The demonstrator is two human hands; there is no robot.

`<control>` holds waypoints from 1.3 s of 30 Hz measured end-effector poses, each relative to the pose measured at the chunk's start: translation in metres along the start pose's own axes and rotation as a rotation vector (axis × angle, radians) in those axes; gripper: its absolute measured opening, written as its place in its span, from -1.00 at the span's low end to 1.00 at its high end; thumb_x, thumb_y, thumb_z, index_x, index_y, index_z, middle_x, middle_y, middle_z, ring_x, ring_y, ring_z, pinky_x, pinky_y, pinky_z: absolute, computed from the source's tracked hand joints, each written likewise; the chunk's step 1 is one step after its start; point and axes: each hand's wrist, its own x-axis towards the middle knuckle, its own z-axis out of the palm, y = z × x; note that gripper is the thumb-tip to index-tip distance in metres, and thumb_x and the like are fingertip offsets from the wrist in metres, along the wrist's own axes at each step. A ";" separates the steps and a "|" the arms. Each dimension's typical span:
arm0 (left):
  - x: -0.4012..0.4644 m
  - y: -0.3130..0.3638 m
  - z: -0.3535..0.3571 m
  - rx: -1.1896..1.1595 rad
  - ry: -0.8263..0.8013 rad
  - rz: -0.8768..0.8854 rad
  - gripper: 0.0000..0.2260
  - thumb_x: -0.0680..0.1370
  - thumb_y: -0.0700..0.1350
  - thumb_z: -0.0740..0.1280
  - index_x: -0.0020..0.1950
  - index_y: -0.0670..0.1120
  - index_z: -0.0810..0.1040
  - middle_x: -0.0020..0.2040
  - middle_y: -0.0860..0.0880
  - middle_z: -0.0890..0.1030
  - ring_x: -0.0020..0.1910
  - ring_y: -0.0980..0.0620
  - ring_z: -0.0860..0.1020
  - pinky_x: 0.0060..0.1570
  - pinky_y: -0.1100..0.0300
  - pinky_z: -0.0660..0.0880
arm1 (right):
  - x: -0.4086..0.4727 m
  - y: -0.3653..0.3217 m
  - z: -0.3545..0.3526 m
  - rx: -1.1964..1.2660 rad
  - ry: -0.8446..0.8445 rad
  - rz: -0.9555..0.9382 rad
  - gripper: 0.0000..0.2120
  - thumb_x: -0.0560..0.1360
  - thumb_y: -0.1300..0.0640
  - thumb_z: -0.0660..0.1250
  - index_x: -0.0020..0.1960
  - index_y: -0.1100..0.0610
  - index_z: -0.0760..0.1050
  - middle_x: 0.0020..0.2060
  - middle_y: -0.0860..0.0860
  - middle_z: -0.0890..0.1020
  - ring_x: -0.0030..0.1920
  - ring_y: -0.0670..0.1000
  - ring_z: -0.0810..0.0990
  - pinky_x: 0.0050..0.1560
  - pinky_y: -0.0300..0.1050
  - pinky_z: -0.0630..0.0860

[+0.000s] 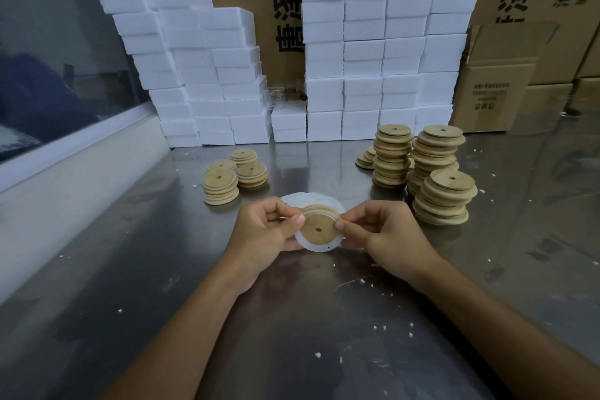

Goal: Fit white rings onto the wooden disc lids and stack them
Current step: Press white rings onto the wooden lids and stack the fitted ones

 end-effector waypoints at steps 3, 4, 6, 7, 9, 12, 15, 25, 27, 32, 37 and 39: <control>0.001 -0.002 -0.001 0.025 -0.004 0.007 -0.91 0.49 -0.37 0.39 -0.19 -0.24 0.56 -0.15 -0.11 0.72 -0.15 -0.06 0.70 -0.29 0.15 0.62 | 0.000 0.000 0.001 -0.035 0.023 -0.014 -0.92 0.45 0.25 0.51 -0.08 0.24 0.67 -0.18 0.06 0.75 -0.13 0.03 0.74 -0.02 -0.02 0.68; 0.001 -0.002 -0.001 0.055 -0.002 0.024 -0.90 0.49 -0.37 0.40 -0.19 -0.23 0.56 -0.16 -0.10 0.72 -0.15 -0.05 0.70 -0.27 0.15 0.63 | 0.000 0.001 0.002 -0.079 0.039 -0.032 -0.94 0.45 0.24 0.51 -0.09 0.21 0.68 -0.18 0.03 0.75 -0.13 0.01 0.73 0.01 0.00 0.68; 0.002 -0.003 0.000 0.173 0.020 0.106 -0.87 0.48 -0.36 0.42 -0.22 -0.17 0.57 -0.18 -0.03 0.72 -0.14 -0.03 0.69 -0.19 0.11 0.64 | 0.000 0.001 0.002 -0.175 0.074 -0.080 -0.97 0.45 0.20 0.52 -0.11 0.14 0.69 -0.19 -0.03 0.74 -0.14 -0.06 0.72 0.00 0.00 0.67; 0.003 -0.003 0.000 0.268 0.039 0.172 -0.84 0.47 -0.35 0.43 -0.23 -0.12 0.58 -0.19 0.04 0.71 -0.14 0.01 0.68 -0.14 0.13 0.63 | -0.001 0.000 0.002 -0.214 0.086 -0.108 -0.97 0.46 0.19 0.52 -0.11 0.11 0.69 -0.20 -0.06 0.74 -0.15 -0.09 0.71 -0.02 -0.01 0.67; 0.002 -0.002 0.002 0.445 0.055 0.307 -0.83 0.44 -0.32 0.44 -0.23 -0.06 0.60 -0.20 0.14 0.68 -0.16 0.13 0.66 -0.10 0.24 0.60 | -0.002 -0.001 0.001 -0.292 0.089 -0.175 -0.96 0.47 0.17 0.51 -0.11 0.06 0.68 -0.19 -0.10 0.73 -0.16 -0.14 0.70 -0.05 -0.05 0.67; -0.002 -0.001 0.007 0.527 0.007 0.438 -0.87 0.47 -0.24 0.45 -0.17 -0.02 0.63 -0.16 0.17 0.66 -0.10 0.20 0.62 -0.18 0.26 0.60 | -0.004 -0.004 0.001 -0.431 0.043 -0.285 -0.95 0.49 0.15 0.48 -0.05 0.04 0.68 -0.15 -0.15 0.71 -0.13 -0.19 0.68 -0.05 -0.12 0.67; -0.004 -0.001 0.009 0.596 -0.023 0.488 -0.90 0.49 -0.21 0.44 -0.14 -0.01 0.64 -0.14 0.16 0.65 -0.07 0.18 0.60 -0.20 0.28 0.59 | -0.005 -0.005 0.002 -0.462 0.025 -0.331 -0.93 0.50 0.16 0.47 -0.03 0.07 0.69 -0.13 -0.13 0.71 -0.11 -0.19 0.68 -0.05 -0.14 0.66; 0.000 -0.001 0.006 0.483 0.049 0.369 -0.81 0.46 -0.29 0.46 -0.23 0.00 0.62 -0.20 0.14 0.67 -0.17 0.21 0.62 -0.12 0.40 0.52 | -0.001 0.005 0.002 -0.320 0.064 -0.214 -0.95 0.46 0.09 0.52 -0.13 -0.02 0.65 -0.18 -0.15 0.72 -0.16 -0.21 0.70 -0.09 -0.10 0.68; 0.001 -0.002 0.005 0.447 0.049 0.350 -0.77 0.46 -0.30 0.45 -0.24 0.03 0.61 -0.20 0.15 0.68 -0.17 0.19 0.64 -0.11 0.37 0.54 | 0.000 0.005 0.002 -0.295 0.061 -0.193 -0.94 0.46 0.11 0.52 -0.15 -0.01 0.66 -0.18 -0.13 0.73 -0.17 -0.18 0.71 -0.07 -0.03 0.68; 0.001 -0.003 0.004 0.365 0.046 0.301 -0.73 0.46 -0.33 0.44 -0.25 0.04 0.60 -0.19 0.15 0.69 -0.18 0.15 0.66 -0.14 0.33 0.54 | 0.004 0.003 0.001 -0.248 0.054 -0.139 -0.96 0.43 0.17 0.54 -0.13 0.08 0.71 -0.21 -0.06 0.74 -0.16 -0.08 0.72 0.00 0.06 0.67; 0.002 -0.004 0.004 0.319 0.040 0.279 -0.74 0.46 -0.35 0.44 -0.24 0.02 0.60 -0.20 0.14 0.69 -0.20 0.17 0.65 -0.20 0.34 0.53 | 0.003 0.003 0.000 -0.225 0.050 -0.120 -0.95 0.42 0.20 0.55 -0.12 0.11 0.72 -0.21 -0.04 0.74 -0.17 -0.06 0.72 0.01 0.03 0.67; 0.002 -0.006 0.003 0.269 0.052 0.229 -0.75 0.48 -0.34 0.43 -0.25 0.01 0.60 -0.19 0.10 0.70 -0.21 0.14 0.67 -0.21 0.26 0.57 | 0.003 0.004 0.000 -0.225 0.053 -0.137 -0.95 0.42 0.18 0.55 -0.12 0.09 0.71 -0.20 -0.06 0.74 -0.17 -0.09 0.72 -0.01 -0.04 0.67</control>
